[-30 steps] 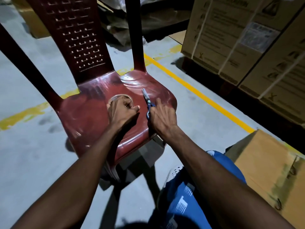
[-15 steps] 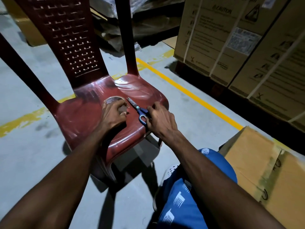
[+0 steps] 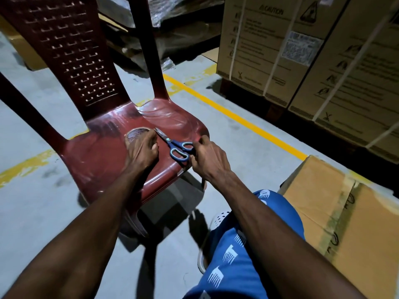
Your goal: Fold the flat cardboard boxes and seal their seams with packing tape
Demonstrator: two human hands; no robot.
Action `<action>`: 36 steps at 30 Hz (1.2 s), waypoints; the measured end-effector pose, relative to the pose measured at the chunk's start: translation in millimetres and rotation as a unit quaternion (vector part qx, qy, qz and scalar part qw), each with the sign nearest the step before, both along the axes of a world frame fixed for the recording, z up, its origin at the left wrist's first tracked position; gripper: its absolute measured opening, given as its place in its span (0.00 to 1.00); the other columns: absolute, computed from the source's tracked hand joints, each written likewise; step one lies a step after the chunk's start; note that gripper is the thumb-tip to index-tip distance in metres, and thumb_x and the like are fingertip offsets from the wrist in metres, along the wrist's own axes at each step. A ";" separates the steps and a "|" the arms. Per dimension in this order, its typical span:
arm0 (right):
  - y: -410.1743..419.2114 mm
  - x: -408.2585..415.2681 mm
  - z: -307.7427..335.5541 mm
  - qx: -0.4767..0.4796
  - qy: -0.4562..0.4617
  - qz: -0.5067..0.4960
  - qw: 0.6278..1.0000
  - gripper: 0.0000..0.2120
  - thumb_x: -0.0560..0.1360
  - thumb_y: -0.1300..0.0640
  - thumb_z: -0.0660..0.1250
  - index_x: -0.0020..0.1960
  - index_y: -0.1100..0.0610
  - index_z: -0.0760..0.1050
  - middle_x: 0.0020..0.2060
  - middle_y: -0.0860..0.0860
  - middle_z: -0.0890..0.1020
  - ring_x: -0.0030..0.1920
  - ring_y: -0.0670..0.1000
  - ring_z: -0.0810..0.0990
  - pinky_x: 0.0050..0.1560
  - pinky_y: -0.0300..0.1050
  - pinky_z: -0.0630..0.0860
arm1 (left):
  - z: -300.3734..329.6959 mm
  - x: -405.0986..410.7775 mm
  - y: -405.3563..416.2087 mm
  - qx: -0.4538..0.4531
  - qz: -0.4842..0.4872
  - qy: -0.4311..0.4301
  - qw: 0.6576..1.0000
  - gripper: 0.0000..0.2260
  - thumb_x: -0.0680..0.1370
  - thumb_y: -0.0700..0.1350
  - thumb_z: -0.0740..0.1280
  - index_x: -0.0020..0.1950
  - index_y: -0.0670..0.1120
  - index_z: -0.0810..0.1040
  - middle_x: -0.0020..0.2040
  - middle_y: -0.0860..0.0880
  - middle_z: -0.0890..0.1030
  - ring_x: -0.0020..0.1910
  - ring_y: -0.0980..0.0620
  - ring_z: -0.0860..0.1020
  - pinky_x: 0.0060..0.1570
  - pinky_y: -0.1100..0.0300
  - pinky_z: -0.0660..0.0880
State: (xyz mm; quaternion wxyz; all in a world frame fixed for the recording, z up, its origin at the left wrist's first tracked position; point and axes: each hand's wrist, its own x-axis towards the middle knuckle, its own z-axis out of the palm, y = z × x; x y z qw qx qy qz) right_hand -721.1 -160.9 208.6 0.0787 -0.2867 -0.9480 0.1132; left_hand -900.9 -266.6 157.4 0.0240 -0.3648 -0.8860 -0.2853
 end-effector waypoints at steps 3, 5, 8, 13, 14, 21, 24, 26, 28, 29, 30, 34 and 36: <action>-3.5 -7.2 -2.4 -0.019 0.020 0.000 1.000 0.17 0.77 0.57 0.65 0.65 0.59 0.76 0.60 0.58 0.74 0.55 0.62 0.79 0.45 0.49 0.73 | 6.2 -6.5 4.5 -0.057 0.002 -0.050 0.997 0.20 0.78 0.40 0.63 0.67 0.48 0.62 0.51 0.46 0.81 0.56 0.42 0.78 0.73 0.36 0.48; -5.2 -9.3 -2.3 -0.024 0.027 -0.001 0.999 0.17 0.77 0.57 0.65 0.66 0.59 0.77 0.61 0.58 0.74 0.56 0.62 0.78 0.47 0.49 0.73 | 8.4 -11.8 7.0 -0.108 -0.008 -0.055 0.993 0.22 0.78 0.41 0.64 0.70 0.47 0.61 0.56 0.44 0.81 0.61 0.39 0.77 0.73 0.35 0.47; -5.1 -7.6 1.0 -0.033 0.033 -0.006 0.999 0.17 0.77 0.57 0.64 0.65 0.59 0.77 0.61 0.58 0.74 0.55 0.62 0.78 0.46 0.49 0.73 | 13.3 -18.4 7.3 -0.141 -0.020 -0.090 0.986 0.26 0.78 0.42 0.66 0.73 0.48 0.60 0.65 0.42 0.77 0.69 0.38 0.70 0.74 0.37 0.44; 5.0 15.3 19.2 -0.095 0.099 -0.056 0.989 0.16 0.76 0.55 0.66 0.62 0.58 0.78 0.59 0.56 0.77 0.55 0.62 0.78 0.50 0.49 0.74 | 19.1 -12.6 5.2 -0.119 0.003 -0.102 0.988 0.37 0.72 0.48 0.73 0.75 0.48 0.57 0.72 0.40 0.68 0.74 0.36 0.61 0.75 0.38 0.44; 8.9 24.0 23.8 -0.112 0.114 -0.068 0.985 0.16 0.76 0.54 0.66 0.62 0.57 0.78 0.58 0.56 0.78 0.56 0.61 0.78 0.53 0.50 0.74 | 20.4 -7.4 6.3 -0.103 0.022 -0.077 0.991 0.36 0.72 0.50 0.71 0.75 0.46 0.58 0.71 0.38 0.67 0.74 0.35 0.60 0.75 0.36 0.43; 57.5 124.6 29.6 -0.122 0.160 -0.173 0.964 0.21 0.77 0.49 0.69 0.67 0.56 0.77 0.62 0.53 0.80 0.63 0.54 0.78 0.61 0.49 0.72 | 51.2 94.9 77.1 -0.003 -0.131 -0.043 0.991 0.24 0.73 0.50 0.69 0.66 0.42 0.72 0.62 0.38 0.72 0.64 0.38 0.69 0.65 0.49 0.61; 77.8 193.6 24.3 -0.114 0.141 -0.232 0.956 0.20 0.77 0.49 0.70 0.67 0.56 0.78 0.62 0.53 0.81 0.62 0.54 0.79 0.60 0.50 0.73 | 59.8 157.5 128.3 -0.028 -0.245 -0.137 0.959 0.23 0.77 0.48 0.72 0.69 0.42 0.73 0.64 0.40 0.73 0.64 0.43 0.73 0.62 0.55 0.67; 89.1 244.7 16.8 -0.105 0.116 -0.272 0.949 0.21 0.77 0.49 0.70 0.67 0.56 0.78 0.62 0.53 0.81 0.62 0.54 0.79 0.59 0.50 0.74 | 64.0 200.2 157.8 -0.070 -0.309 -0.189 0.929 0.24 0.78 0.50 0.72 0.70 0.43 0.72 0.67 0.41 0.72 0.63 0.47 0.74 0.60 0.59 0.69; 97.1 295.0 7.1 -0.101 0.081 -0.307 0.943 0.22 0.77 0.49 0.70 0.68 0.56 0.77 0.63 0.54 0.81 0.62 0.56 0.79 0.59 0.51 0.75 | 64.1 238.2 181.2 -0.133 -0.362 -0.224 0.895 0.28 0.78 0.52 0.71 0.73 0.43 0.68 0.70 0.42 0.69 0.66 0.47 0.73 0.59 0.60 0.70; 99.6 318.9 2.3 -0.099 0.065 -0.324 0.939 0.22 0.77 0.49 0.70 0.68 0.57 0.77 0.63 0.55 0.81 0.62 0.57 0.79 0.59 0.51 0.74 | 62.1 253.4 191.1 -0.175 -0.379 -0.223 0.881 0.30 0.78 0.53 0.71 0.75 0.43 0.66 0.72 0.42 0.67 0.68 0.46 0.72 0.60 0.58 0.70; 102.2 341.8 -4.1 -0.100 0.053 -0.341 0.933 0.22 0.77 0.50 0.71 0.68 0.58 0.77 0.64 0.56 0.80 0.63 0.58 0.79 0.59 0.51 0.74 | 58.5 265.2 200.7 -0.215 -0.388 -0.211 0.871 0.32 0.78 0.54 0.70 0.77 0.43 0.64 0.74 0.43 0.65 0.69 0.45 0.72 0.63 0.56 0.70; 106.6 418.3 -35.5 -0.131 0.016 -0.415 0.900 0.24 0.77 0.51 0.70 0.71 0.60 0.74 0.68 0.59 0.77 0.64 0.60 0.77 0.61 0.52 0.73 | 27.6 290.4 232.0 -0.317 -0.381 -0.155 0.855 0.37 0.78 0.57 0.70 0.79 0.43 0.58 0.78 0.40 0.58 0.72 0.40 0.69 0.69 0.48 0.69; 108.6 444.7 -54.4 -0.168 -0.001 -0.456 0.874 0.27 0.77 0.50 0.71 0.73 0.60 0.72 0.70 0.59 0.74 0.65 0.60 0.76 0.61 0.52 0.72 | 7.5 296.5 241.7 -0.350 -0.363 -0.147 0.851 0.40 0.78 0.59 0.69 0.80 0.42 0.54 0.79 0.39 0.56 0.74 0.39 0.66 0.70 0.46 0.67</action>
